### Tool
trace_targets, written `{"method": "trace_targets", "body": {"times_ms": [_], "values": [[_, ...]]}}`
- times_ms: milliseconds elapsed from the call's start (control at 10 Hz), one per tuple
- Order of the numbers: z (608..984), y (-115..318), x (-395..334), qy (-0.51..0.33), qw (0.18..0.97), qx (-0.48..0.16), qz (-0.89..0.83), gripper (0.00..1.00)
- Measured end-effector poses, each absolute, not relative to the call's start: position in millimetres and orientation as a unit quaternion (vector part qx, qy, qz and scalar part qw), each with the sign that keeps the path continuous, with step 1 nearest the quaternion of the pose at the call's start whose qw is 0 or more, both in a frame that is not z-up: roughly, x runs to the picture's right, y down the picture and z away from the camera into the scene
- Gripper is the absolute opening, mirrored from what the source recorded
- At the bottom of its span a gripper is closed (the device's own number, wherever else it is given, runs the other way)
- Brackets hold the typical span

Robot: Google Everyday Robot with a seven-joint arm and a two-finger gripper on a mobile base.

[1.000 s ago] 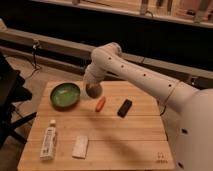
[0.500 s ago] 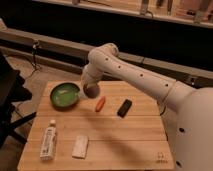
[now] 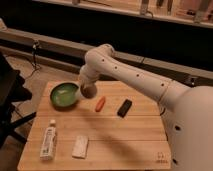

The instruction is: Place the ceramic cup in the ceramic bowl

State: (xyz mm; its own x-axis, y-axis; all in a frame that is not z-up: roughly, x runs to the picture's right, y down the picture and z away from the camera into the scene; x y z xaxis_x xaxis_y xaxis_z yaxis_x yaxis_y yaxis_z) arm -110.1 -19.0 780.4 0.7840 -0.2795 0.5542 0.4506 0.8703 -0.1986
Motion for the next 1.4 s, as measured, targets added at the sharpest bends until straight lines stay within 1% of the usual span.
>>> {"method": "trace_targets", "body": {"times_ms": [1400], "values": [[793,-16,-129,-0.271,0.928,-0.151,-0.206,0.01]]}}
